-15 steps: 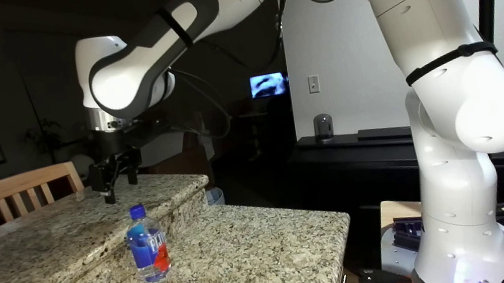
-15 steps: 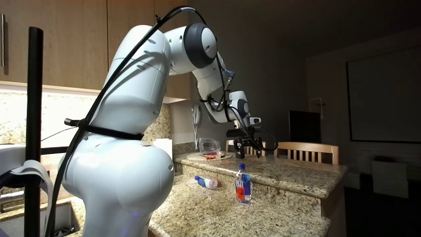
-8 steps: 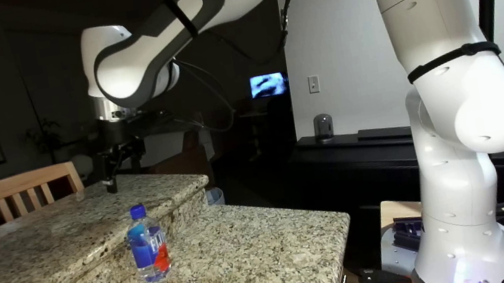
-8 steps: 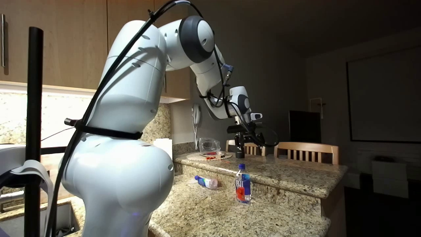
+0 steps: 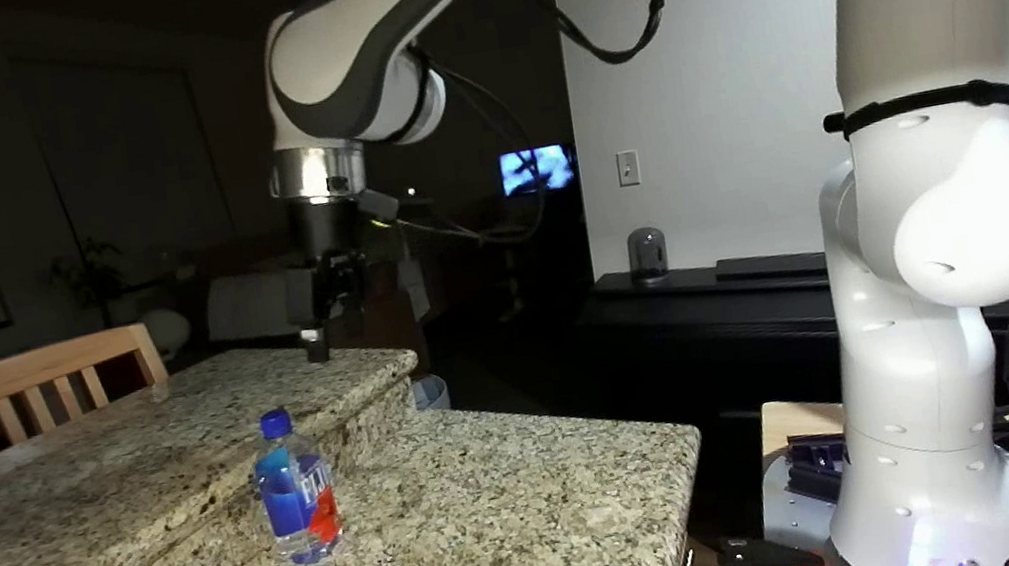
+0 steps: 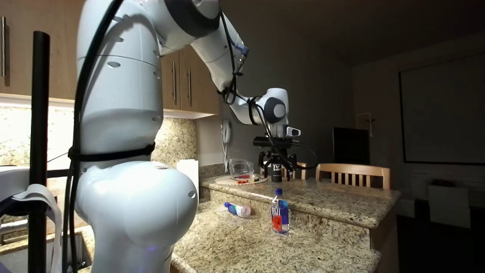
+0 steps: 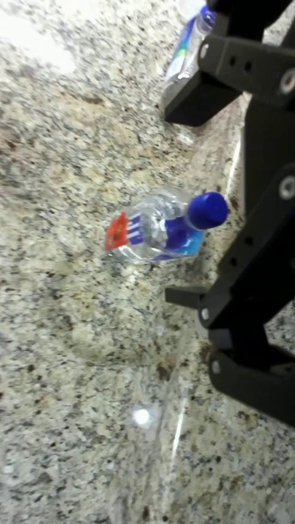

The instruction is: Put the bottle upright

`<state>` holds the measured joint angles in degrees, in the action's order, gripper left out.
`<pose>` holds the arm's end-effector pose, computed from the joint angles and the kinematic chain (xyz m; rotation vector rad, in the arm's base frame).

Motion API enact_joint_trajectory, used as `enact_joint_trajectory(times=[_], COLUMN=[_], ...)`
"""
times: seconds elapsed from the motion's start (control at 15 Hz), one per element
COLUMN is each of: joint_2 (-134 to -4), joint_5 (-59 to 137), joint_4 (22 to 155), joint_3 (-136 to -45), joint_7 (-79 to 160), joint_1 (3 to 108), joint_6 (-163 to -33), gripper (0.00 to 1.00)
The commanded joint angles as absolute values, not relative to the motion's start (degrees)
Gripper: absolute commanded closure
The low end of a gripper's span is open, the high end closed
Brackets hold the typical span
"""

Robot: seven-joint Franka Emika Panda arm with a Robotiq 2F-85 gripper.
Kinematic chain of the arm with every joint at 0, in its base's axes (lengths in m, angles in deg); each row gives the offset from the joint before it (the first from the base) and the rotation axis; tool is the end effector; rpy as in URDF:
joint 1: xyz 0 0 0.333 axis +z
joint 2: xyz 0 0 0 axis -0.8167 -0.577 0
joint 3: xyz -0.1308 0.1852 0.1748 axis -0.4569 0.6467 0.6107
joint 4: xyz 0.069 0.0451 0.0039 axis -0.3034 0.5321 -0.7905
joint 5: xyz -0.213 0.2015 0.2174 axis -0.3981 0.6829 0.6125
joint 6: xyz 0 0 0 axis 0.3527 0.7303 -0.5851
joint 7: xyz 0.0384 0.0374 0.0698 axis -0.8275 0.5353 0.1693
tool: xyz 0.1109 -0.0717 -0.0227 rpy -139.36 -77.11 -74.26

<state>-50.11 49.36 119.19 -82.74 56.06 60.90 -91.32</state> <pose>0.5143 0.0975 0.3894 -2.9992 -0.4467 -0.1980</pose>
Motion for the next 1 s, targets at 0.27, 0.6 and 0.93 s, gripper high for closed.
enact_joint_trajectory(times=[0.27,0.6,0.93], joint_2=[-32.6,-28.3,-29.3], joint_5=[50.8,47.2,48.0], joint_4=[137.2,140.8,140.0], joint_3=[-88.1,-89.4,-90.0], joint_7=[65.2,62.2,62.9], joint_1=[58.8,57.6,58.0], joint_6=[-83.3,-80.8,-81.2], gripper=[0.0,0.0,0.0])
